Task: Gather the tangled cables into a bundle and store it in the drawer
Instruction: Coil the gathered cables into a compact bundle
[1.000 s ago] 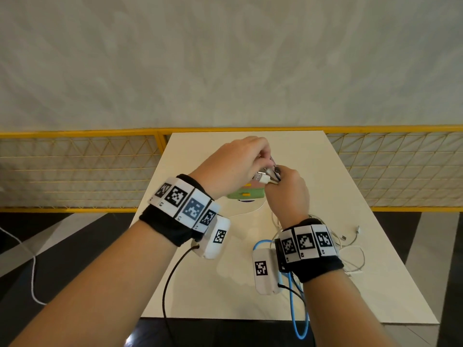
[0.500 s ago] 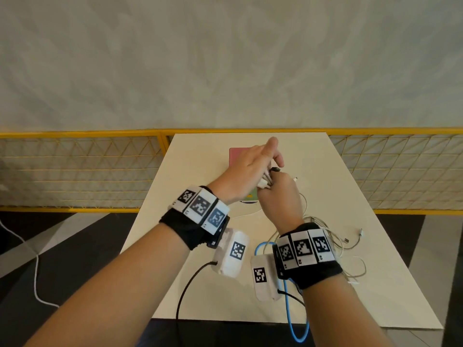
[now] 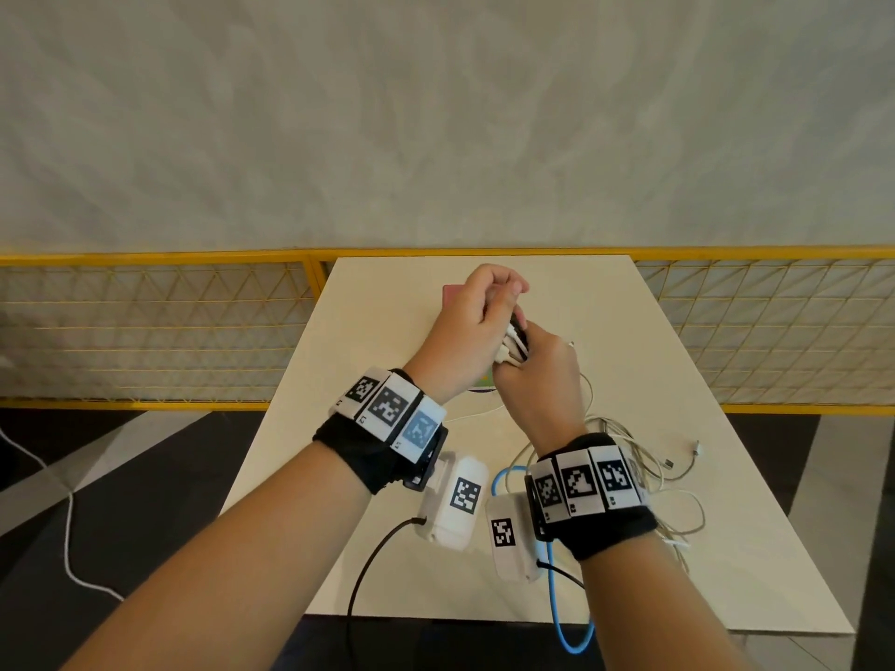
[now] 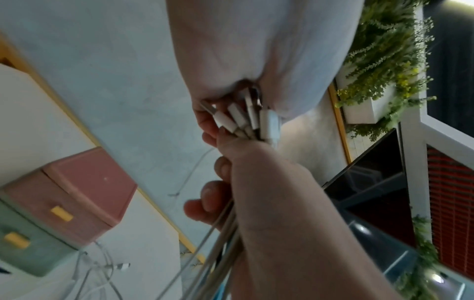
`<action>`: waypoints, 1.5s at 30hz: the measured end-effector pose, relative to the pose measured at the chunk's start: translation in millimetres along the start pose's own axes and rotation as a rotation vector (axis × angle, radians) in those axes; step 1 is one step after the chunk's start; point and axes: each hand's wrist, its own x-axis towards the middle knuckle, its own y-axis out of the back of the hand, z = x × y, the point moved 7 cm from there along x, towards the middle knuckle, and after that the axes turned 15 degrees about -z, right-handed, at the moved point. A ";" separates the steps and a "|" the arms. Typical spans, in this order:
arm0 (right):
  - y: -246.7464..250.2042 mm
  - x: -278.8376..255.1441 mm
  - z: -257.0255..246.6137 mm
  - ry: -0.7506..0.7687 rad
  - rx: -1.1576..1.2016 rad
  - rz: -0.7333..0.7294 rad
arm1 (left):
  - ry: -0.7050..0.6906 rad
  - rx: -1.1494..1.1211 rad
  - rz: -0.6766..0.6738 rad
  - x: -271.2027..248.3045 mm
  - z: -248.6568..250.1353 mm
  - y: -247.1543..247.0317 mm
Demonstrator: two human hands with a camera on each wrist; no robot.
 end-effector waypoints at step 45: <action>-3.0 18.3 -7.5 0.162 -0.071 -0.632 | 0.177 0.577 -0.464 -7.0 -42.8 8.6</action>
